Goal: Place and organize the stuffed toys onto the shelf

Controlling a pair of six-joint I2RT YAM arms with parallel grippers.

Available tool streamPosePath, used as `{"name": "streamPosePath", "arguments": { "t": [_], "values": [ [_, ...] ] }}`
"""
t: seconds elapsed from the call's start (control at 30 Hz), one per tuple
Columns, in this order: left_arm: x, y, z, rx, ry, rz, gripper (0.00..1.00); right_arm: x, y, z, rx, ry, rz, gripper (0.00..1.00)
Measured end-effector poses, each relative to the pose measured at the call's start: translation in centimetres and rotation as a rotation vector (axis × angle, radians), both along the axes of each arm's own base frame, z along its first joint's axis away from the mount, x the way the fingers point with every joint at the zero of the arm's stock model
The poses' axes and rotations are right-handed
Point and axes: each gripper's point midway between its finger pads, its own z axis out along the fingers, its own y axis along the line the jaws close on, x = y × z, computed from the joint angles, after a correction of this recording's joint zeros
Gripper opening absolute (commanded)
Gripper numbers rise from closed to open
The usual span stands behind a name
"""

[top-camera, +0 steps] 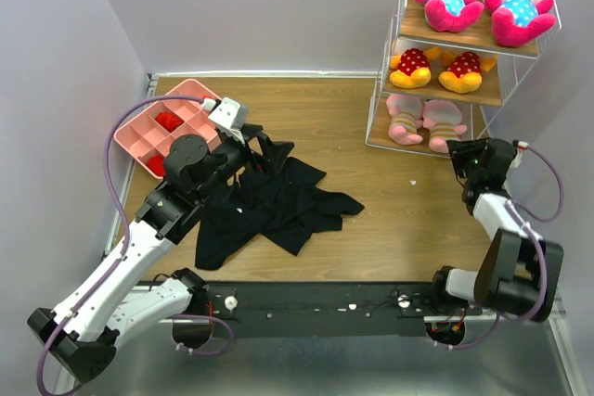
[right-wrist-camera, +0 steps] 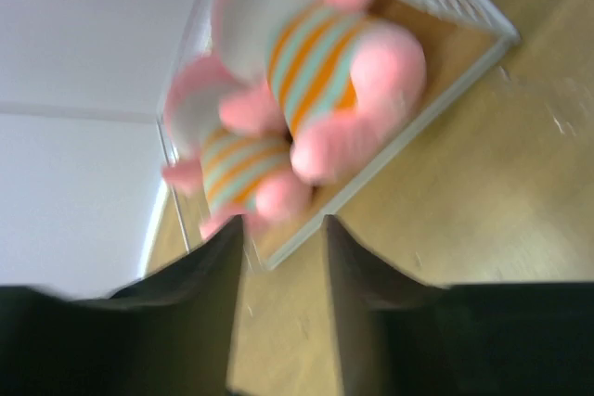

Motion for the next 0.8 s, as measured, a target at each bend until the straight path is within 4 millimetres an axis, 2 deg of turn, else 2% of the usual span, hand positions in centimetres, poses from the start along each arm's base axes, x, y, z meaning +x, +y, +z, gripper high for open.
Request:
{"name": "streamPosePath", "arguments": {
  "t": [0.1,0.17,0.2,0.27,0.3,0.37,0.6,0.73,0.8],
  "values": [
    [0.2,-0.1,-0.2,0.007,0.003,0.002,0.99,-2.8,1.7,0.7,-0.03,0.026,0.064,0.74],
    [0.2,-0.1,-0.3,0.01,0.006,0.002,0.99,-3.9,2.5,2.0,-0.072,0.016,0.107,0.8],
    [0.3,-0.1,-0.4,0.011,0.008,0.002,0.99,-5.2,3.4,3.5,-0.111,0.002,0.146,0.87],
    [0.3,-0.1,-0.5,0.014,0.012,0.002,0.99,-7.3,4.7,3.9,-0.154,0.025,0.206,0.94],
    [0.2,-0.1,-0.6,0.015,0.013,0.002,0.99,-8.0,5.2,5.3,-0.181,-0.01,0.22,1.0],
    [0.2,-0.1,-0.6,0.015,0.014,0.001,0.99,-10.1,6.3,6.7,-0.226,-0.006,0.273,1.0],
    [-0.9,0.1,-0.7,0.021,0.023,-0.018,0.99,-15.1,10.2,12.7,-0.335,-0.055,0.447,1.0],
    [-2.8,0.6,-0.6,0.006,0.0,-0.062,0.99,-18.0,12.7,17.0,-0.433,-0.164,0.6,1.0],
    [-3.9,0.8,-1.2,0.001,-0.006,-0.091,0.99,-18.8,13.6,17.6,-0.464,-0.193,0.658,1.0]
  ]
}}
